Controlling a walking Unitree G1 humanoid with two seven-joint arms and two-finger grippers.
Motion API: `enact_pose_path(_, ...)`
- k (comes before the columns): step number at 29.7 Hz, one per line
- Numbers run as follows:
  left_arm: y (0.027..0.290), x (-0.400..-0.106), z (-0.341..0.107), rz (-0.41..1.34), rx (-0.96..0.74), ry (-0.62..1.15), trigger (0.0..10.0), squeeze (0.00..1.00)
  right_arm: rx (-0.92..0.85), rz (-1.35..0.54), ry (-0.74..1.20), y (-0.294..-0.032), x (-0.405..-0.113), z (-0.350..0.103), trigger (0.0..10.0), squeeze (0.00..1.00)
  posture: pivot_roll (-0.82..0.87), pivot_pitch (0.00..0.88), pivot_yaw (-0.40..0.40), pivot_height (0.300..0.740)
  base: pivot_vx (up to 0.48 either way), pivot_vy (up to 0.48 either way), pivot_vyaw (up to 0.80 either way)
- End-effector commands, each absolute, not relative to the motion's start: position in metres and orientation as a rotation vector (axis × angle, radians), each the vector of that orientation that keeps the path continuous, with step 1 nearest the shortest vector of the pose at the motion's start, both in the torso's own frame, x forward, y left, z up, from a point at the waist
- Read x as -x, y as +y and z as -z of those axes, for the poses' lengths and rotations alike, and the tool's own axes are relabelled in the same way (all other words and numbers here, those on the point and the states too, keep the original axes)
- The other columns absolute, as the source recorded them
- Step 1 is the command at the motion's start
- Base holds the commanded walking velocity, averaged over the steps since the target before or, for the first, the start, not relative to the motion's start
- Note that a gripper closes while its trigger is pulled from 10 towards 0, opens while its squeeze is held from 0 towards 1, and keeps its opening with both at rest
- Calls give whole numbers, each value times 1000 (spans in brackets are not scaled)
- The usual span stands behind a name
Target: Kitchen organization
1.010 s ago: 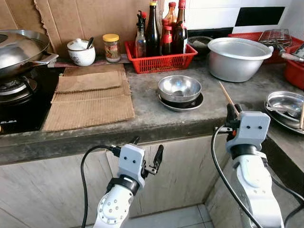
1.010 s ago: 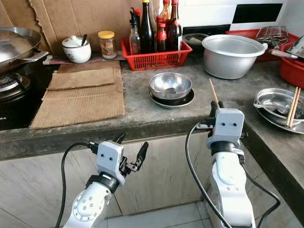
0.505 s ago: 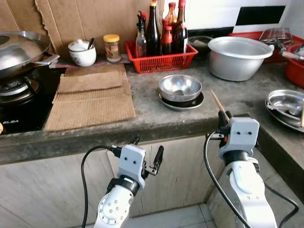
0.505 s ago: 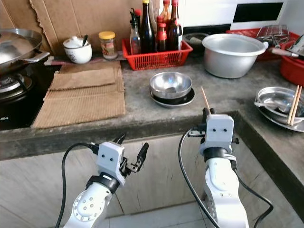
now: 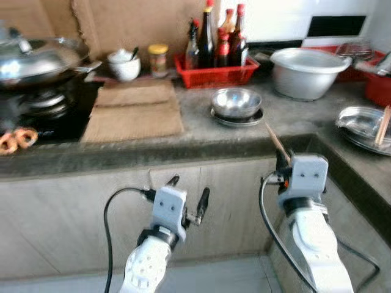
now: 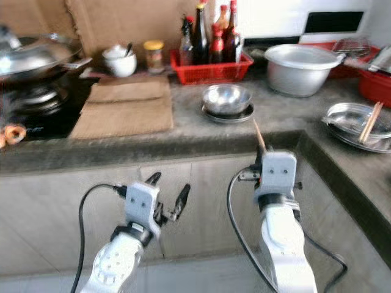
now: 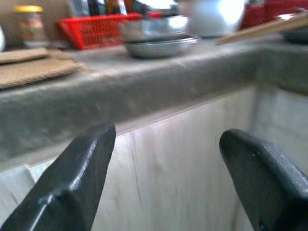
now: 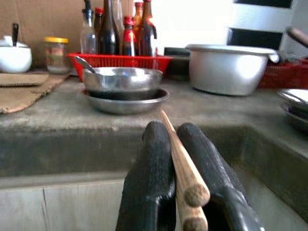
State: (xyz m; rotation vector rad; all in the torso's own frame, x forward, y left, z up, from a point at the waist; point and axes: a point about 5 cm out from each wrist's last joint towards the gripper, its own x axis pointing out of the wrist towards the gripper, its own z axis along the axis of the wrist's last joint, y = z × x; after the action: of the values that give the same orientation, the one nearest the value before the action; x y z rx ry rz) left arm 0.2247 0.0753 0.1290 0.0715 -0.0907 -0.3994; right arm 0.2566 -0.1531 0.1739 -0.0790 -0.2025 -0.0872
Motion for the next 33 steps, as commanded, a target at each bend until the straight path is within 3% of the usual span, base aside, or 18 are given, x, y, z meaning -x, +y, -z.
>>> enact_pose_path(1, 76, -226, -132, 394, -85, -104, 10000, 0, 68, 72, -195, -150, -256, -174, 10000, 0, 43, 29, -27, 740, -330, 0, 0)
enact_pose_path(28, 77, -228, -132, 387, -93, -106, 10000, 0, 46, 4, -166, -138, -250, -168, 10000, 0, 44, 33, -26, 740, -317, 0, 0)
enact_pose_path(33, 78, -228, -132, 384, -95, -100, 10000, 0, 46, -3, -170, -135, -249, -168, 10000, 0, 43, 34, -23, 740, 0, 0, 0)
